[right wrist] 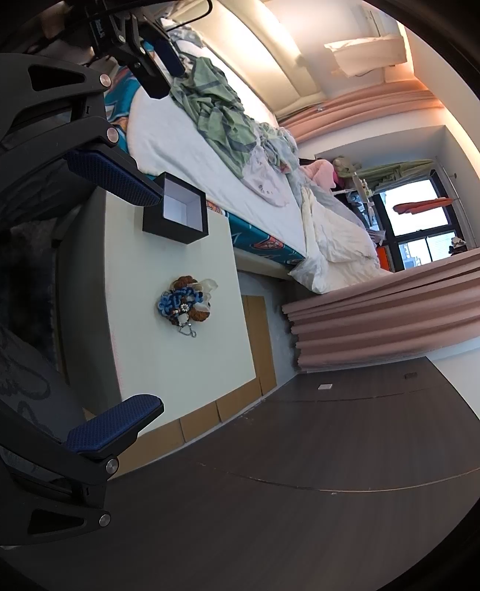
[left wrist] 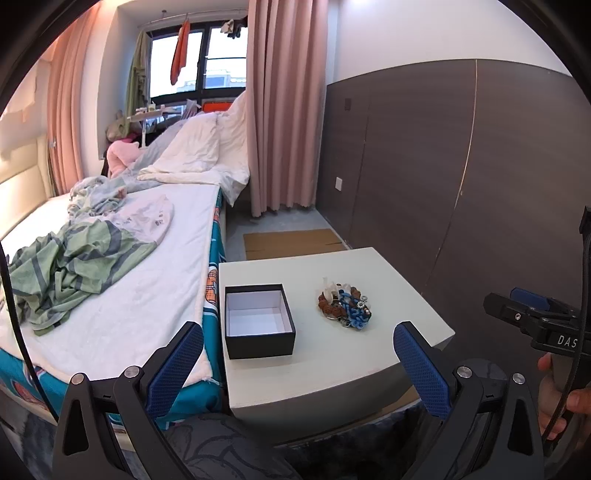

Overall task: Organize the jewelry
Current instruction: 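Reach the left gripper into the jewelry pile and grasp the white cloth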

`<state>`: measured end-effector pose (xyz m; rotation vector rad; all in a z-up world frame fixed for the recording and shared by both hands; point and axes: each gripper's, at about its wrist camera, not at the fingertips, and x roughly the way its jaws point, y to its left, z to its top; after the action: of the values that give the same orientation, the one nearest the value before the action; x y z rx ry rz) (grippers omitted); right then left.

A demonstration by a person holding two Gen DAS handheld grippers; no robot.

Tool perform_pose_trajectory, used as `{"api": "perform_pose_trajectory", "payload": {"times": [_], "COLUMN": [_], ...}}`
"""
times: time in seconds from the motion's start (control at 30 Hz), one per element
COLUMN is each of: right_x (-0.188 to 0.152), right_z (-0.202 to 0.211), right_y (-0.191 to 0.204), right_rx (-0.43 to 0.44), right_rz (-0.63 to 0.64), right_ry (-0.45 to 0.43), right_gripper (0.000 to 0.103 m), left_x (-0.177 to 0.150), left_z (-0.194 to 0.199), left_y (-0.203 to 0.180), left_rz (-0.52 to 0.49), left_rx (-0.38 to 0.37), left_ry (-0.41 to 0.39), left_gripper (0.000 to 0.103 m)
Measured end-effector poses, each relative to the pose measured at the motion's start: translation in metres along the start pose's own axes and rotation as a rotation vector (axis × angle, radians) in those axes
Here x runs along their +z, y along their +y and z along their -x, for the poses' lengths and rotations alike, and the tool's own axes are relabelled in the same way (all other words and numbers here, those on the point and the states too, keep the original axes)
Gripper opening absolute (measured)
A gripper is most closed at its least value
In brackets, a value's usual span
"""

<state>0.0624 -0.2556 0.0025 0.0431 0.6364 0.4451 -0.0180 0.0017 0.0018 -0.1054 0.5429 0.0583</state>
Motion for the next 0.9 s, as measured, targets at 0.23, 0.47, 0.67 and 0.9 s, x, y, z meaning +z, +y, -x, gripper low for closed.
{"api": "perform_pose_trajectory", "payload": {"times": [0.23, 0.47, 0.67, 0.9], "right_x": [0.009, 0.025, 0.037, 0.061], "right_z": [-0.009, -0.032, -0.066, -0.107], "right_y": [-0.013, -0.034, -0.049, -0.065], "right_rx": [0.023, 0.017, 0.028, 0.060], "right_rz": [-0.039, -0.098, -0.138, -0.189], "right_ry": [0.029, 0.050, 0.091, 0.131], "right_gripper": [0.103, 0.103, 0.103, 0.103], "left_x": [0.009, 0.026, 0.040, 0.054], "left_z": [-0.017, -0.046, -0.078, -0.121], "left_y": [-0.002, -0.007, -0.006, -0.011], "left_rz": [0.001, -0.022, -0.013, -0.013], "left_rx": [-0.004, -0.027, -0.081, -0.150], "left_ry": [0.027, 0.057, 0.088, 0.152], "left_gripper": [0.103, 0.103, 0.102, 0.087]}}
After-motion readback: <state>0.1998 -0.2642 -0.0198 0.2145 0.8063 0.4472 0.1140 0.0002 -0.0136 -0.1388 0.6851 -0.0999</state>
